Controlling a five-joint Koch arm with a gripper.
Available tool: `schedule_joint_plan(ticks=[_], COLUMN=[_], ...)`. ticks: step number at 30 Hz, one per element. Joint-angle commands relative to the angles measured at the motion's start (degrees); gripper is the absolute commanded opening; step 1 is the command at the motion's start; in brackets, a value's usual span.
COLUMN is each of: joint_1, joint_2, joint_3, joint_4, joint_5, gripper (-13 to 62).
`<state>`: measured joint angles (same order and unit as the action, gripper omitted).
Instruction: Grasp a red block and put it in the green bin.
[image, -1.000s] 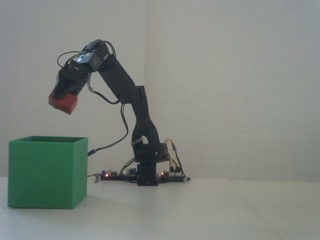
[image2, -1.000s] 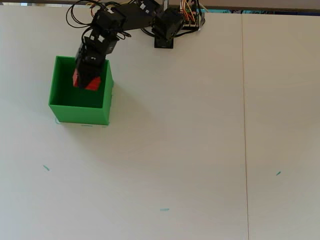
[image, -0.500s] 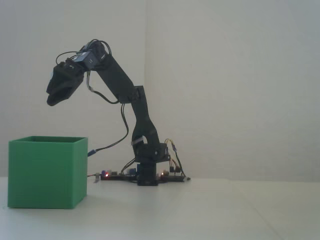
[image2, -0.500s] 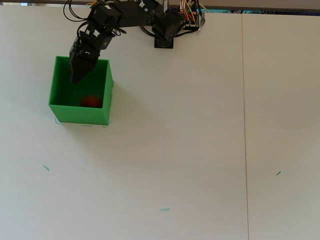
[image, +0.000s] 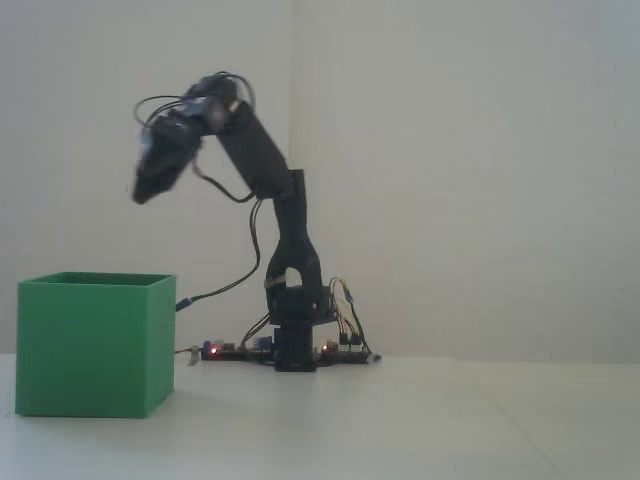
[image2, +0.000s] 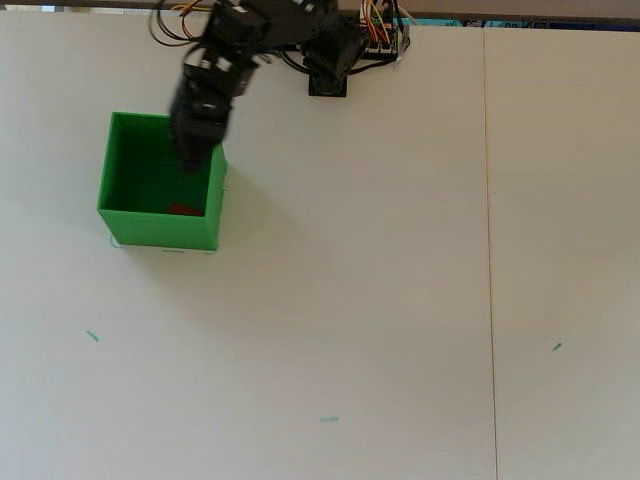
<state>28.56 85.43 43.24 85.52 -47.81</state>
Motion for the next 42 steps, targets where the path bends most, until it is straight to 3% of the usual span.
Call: schedule_joint_plan(ticks=[1, 5, 26, 34, 42], joint_1=[-4.3, -10.7, -30.8, -30.7, -26.7], joint_2=[6.8, 13.8, 29.9, 35.5, 39.7], joint_3=[3.3, 10.7, 20.6, 27.7, 42.6], joint_4=[-7.1, -10.6, -10.3, -11.1, -28.3], joint_5=[5.6, 9.8, 28.0, 27.9, 30.1], gripper=[33.7, 33.7, 33.1, 33.0, 33.0])
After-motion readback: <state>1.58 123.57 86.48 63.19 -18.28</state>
